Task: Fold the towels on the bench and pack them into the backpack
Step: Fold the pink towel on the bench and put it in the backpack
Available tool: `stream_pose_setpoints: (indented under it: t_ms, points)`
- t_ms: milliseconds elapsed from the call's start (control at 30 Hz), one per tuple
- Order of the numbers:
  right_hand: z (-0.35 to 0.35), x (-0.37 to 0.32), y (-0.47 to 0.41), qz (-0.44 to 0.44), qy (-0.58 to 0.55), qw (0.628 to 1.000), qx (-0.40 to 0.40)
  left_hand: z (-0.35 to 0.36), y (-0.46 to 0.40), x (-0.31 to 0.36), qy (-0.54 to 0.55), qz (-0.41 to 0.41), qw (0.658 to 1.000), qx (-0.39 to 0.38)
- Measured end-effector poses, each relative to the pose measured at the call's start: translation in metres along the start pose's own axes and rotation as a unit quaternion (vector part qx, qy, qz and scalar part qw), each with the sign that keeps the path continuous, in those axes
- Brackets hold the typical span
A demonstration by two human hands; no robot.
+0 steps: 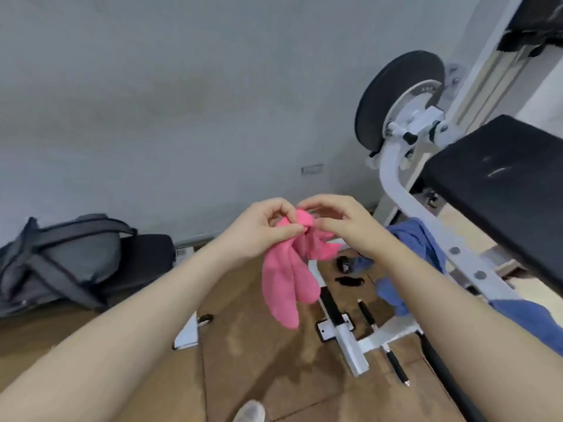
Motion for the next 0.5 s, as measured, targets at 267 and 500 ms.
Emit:
stream_pose_setpoints:
  t_ms: [267,500]
  points:
    - [0.135,-0.022,-0.054,-0.052,-0.124,0.95,-0.283,-0.025,0.158,-0.019,-0.269,-0.123,0.937,0.185]
    - [0.282,-0.098,-0.102,-0.123,-0.062,0.927,-0.35,-0.068,0.325,-0.059,-0.232,-0.214,0.877,0.363]
Point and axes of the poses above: each hand's wrist, its own y-axis away from the middle knuckle, its own z-axis out of the palm, x = y × z, the point moved 1 cm from there along -y, towards the middle knuckle, and after that the axes turned 10 degrees about -x, right-handed, at the moved point
